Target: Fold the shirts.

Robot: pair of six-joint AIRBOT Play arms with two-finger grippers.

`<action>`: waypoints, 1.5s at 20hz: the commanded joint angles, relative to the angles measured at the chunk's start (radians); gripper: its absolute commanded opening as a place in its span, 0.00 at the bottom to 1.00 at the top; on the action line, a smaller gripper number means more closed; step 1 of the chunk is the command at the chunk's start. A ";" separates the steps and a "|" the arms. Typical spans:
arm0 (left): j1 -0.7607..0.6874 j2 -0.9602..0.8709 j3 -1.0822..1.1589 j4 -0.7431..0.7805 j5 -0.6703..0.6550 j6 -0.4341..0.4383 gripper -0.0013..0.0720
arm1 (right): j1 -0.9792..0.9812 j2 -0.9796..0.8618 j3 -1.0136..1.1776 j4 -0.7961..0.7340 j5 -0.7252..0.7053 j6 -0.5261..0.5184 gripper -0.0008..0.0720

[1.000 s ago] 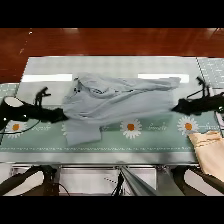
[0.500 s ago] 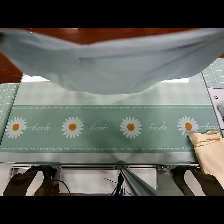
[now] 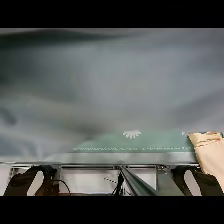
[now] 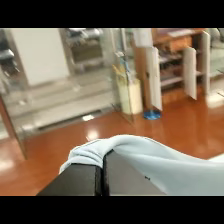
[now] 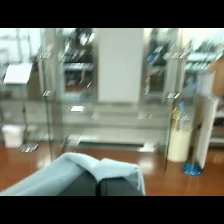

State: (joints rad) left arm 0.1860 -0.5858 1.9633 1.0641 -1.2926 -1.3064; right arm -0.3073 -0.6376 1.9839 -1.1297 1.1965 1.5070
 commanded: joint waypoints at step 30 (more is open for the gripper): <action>-0.140 -1.153 -0.194 0.043 0.166 -0.048 0.06 | 0.117 -1.207 -0.024 -0.096 -0.206 -0.053 0.04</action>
State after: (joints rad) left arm 0.0601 -1.6695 1.7695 1.1137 -1.3022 -1.3575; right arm -0.1997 -1.7630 1.9598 -1.2160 1.1748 1.4590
